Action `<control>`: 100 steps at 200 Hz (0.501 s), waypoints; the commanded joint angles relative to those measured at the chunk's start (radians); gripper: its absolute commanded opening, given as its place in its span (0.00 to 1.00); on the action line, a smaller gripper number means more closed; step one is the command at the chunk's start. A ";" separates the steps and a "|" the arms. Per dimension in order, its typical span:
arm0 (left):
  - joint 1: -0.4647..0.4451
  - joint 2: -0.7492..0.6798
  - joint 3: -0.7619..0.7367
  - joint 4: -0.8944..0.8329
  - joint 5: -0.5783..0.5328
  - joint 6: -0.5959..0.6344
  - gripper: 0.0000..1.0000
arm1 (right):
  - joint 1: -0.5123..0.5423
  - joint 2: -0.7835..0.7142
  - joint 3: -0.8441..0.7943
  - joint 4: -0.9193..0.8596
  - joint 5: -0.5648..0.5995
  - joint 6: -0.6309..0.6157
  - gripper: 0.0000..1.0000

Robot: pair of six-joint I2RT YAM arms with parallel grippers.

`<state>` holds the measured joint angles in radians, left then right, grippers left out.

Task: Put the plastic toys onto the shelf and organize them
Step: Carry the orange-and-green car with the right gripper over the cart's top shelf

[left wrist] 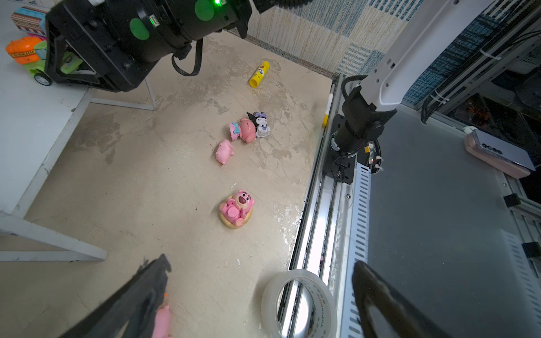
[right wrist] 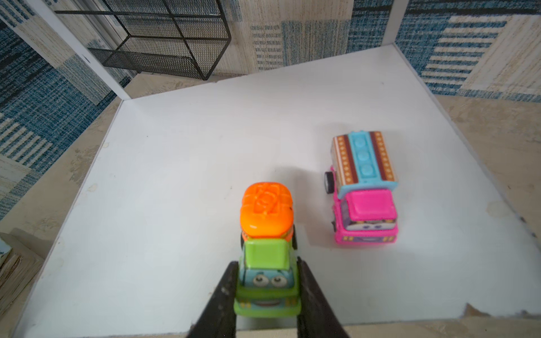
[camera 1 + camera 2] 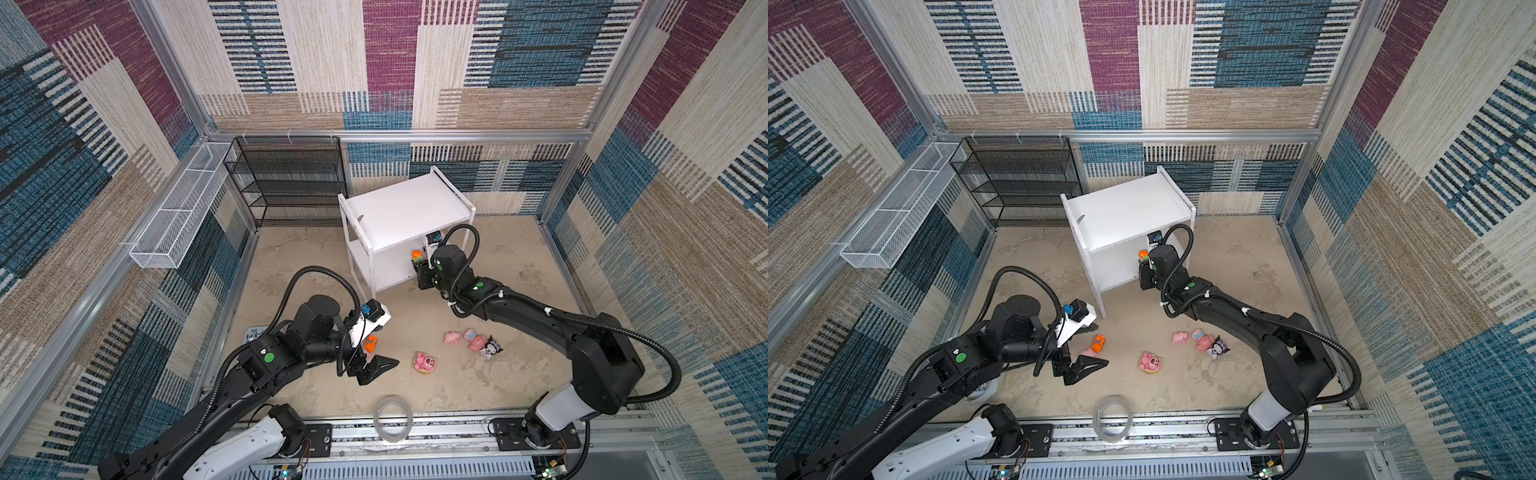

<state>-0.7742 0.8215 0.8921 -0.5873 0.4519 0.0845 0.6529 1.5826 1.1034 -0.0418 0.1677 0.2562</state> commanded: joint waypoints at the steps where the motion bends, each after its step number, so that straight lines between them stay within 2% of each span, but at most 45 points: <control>1: 0.001 -0.004 0.005 0.018 0.008 0.021 0.99 | 0.001 0.018 0.024 0.045 0.012 0.001 0.28; 100: 0.001 -0.007 0.002 0.017 0.005 0.021 0.99 | -0.003 0.078 0.079 0.042 0.045 0.011 0.32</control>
<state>-0.7742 0.8169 0.8921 -0.5877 0.4515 0.0849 0.6502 1.6516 1.1732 -0.0380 0.1951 0.2607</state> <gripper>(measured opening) 0.992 0.314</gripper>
